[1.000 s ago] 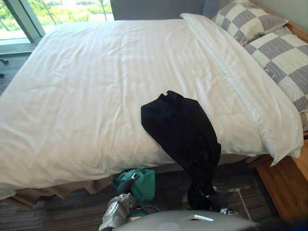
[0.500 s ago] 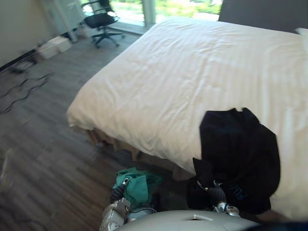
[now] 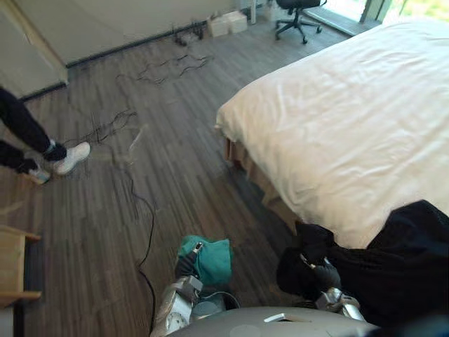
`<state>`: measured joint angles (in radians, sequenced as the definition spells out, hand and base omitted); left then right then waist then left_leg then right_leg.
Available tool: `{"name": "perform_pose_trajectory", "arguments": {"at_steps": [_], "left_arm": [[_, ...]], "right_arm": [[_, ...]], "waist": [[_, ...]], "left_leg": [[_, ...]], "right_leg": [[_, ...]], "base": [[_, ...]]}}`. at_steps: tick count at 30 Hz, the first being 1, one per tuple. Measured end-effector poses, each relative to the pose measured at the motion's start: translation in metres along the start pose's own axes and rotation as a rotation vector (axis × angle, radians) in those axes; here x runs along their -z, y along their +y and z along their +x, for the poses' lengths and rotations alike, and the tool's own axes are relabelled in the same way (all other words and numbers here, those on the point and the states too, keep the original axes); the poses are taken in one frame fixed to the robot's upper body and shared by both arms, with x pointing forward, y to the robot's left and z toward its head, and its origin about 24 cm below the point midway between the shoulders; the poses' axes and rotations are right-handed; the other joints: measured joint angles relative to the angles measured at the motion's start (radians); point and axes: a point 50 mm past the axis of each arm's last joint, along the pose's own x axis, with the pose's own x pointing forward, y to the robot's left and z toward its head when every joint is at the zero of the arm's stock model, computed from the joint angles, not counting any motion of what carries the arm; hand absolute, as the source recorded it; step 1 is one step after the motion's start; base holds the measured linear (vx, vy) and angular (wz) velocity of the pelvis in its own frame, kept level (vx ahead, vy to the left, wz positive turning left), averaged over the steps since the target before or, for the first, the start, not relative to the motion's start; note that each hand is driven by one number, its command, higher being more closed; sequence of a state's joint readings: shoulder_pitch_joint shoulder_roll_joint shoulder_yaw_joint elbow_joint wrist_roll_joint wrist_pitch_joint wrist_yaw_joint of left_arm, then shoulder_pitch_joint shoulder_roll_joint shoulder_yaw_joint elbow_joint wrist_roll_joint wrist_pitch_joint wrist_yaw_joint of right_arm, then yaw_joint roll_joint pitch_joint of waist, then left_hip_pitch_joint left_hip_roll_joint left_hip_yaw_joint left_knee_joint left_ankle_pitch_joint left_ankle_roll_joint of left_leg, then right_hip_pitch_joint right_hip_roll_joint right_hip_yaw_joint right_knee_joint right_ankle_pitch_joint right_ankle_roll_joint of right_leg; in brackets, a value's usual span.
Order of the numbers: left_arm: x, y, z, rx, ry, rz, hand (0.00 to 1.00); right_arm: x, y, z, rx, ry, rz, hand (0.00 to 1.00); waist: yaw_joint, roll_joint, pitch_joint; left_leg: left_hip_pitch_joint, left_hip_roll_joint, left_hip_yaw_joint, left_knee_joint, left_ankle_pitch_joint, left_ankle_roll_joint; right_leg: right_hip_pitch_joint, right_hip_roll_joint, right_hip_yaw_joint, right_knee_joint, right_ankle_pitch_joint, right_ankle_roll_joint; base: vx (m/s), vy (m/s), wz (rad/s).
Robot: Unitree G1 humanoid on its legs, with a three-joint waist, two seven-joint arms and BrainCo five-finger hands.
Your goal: Tidy the bed and pick cloth on bed and put in laundry
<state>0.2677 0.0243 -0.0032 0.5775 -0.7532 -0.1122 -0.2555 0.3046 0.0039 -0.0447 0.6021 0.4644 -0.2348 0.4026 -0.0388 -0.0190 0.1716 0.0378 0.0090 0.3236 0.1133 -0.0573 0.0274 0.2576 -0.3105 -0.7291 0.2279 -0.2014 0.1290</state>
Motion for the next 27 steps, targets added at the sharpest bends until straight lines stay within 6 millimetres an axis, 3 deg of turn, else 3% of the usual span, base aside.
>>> {"name": "perform_pose_trajectory", "arguments": {"at_steps": [2,6,8,9,10,12,13,14,15,19,26,27], "left_arm": [[0.002,0.002,-0.002,-0.013,0.023,0.028,1.0],[0.002,0.007,-0.005,-0.046,0.031,0.065,1.0],[0.003,0.006,-0.005,-0.048,0.038,0.084,1.0],[0.002,0.0,-0.001,-0.039,0.032,0.092,1.0],[-0.003,0.0,0.002,-0.055,0.013,0.104,1.0],[-0.007,0.0,0.004,-0.054,0.008,0.123,1.0],[-0.011,-0.002,0.007,-0.051,0.001,0.138,1.0],[-0.011,-0.001,0.007,-0.055,-0.001,0.14,1.0],[-0.013,0.003,0.005,-0.065,0.0,0.156,1.0],[0.014,0.004,-0.008,-0.08,0.076,0.138,1.0],[0.009,0.004,-0.006,-0.041,0.076,0.173,1.0],[0.02,0.009,-0.017,-0.035,0.119,0.171,1.0]], "right_arm": [[0.004,0.006,0.0,-0.015,0.015,-0.005,1.0],[0.006,0.018,0.004,-0.074,0.039,-0.047,1.0],[0.008,0.02,0.004,-0.084,0.051,-0.066,1.0],[0.009,0.019,0.003,-0.078,0.061,-0.082,1.0],[0.011,0.023,0.003,-0.099,0.069,-0.095,1.0],[0.011,0.021,-0.001,-0.095,0.061,-0.106,1.0],[0.012,0.018,-0.004,-0.09,0.061,-0.116,1.0],[0.013,0.018,-0.006,-0.088,0.063,-0.12,1.0],[0.014,0.016,-0.007,-0.084,0.067,-0.113,1.0],[0.006,0.004,-0.008,-0.06,0.062,-0.127,1.0],[0.01,0.009,-0.008,-0.072,0.072,-0.113,1.0],[0.017,0.014,-0.015,-0.099,0.108,-0.111,1.0]], "waist": [[0.002,-0.009,0.0],[0.007,-0.009,-0.001],[0.0,0.007,0.009],[-0.003,0.034,0.016],[-0.003,0.039,0.021],[-0.005,0.03,0.023],[-0.001,0.014,0.027],[0.003,-0.002,0.026],[0.007,-0.035,0.022],[0.0,0.031,0.018],[0.0,-0.012,-0.002],[-0.009,0.023,-0.049]], "left_leg": [[0.045,-0.031,-0.059,-0.086,0.044,0.014],[0.073,-0.042,-0.124,-0.107,0.055,0.021],[0.084,-0.031,-0.177,-0.109,0.057,0.025],[0.082,-0.01,-0.22,-0.113,0.057,0.026],[0.078,0.006,-0.262,-0.113,0.061,0.025],[0.068,0.004,-0.335,-0.113,0.075,0.019],[0.066,-0.016,-0.365,-0.114,0.084,0.012],[0.068,-0.036,-0.369,-0.121,0.087,0.009],[0.087,-0.072,-0.369,-0.152,0.089,0.003],[0.117,-0.024,-0.279,-0.214,0.113,-0.024],[0.119,-0.009,-0.272,-0.21,0.112,-0.033],[0.117,-0.011,-0.248,-0.217,0.123,-0.027]], "right_leg": [[0.023,-0.013,-0.002,0.026,0.033,0.004],[0.026,-0.047,-0.006,0.158,0.075,-0.008],[-0.002,-0.066,0.014,0.289,0.126,-0.083],[-0.048,-0.035,0.089,0.326,0.036,-0.072],[-0.079,0.037,0.192,0.274,-0.041,-0.06],[-0.107,0.12,0.326,0.165,-0.075,-0.068],[-0.118,0.137,0.379,0.1,-0.065,-0.071],[-0.126,0.134,0.404,0.075,-0.038,-0.076],[-0.133,0.102,0.425,0.056,-0.028,-0.064],[-0.128,0.134,0.415,0.001,-0.011,-0.071],[-0.088,0.159,0.419,-0.05,0.012,-0.07],[-0.072,0.17,0.459,-0.111,0.049,-0.067]], "base": [[0.09,0.053,0.8],[0.08,0.024,0.68],[0.07,0.021,0.75],[0.05,0.015,0.91],[0.03,0.001,0.96],[0.0,-0.061,1.13],[-0.02,-0.102,1.05],[-0.05,-0.135,0.62],[-0.04,-0.164,0.17],[0.0,-0.109,-0.08],[0.08,-0.053,0.0],[0.0,0.0,0.0]]}}
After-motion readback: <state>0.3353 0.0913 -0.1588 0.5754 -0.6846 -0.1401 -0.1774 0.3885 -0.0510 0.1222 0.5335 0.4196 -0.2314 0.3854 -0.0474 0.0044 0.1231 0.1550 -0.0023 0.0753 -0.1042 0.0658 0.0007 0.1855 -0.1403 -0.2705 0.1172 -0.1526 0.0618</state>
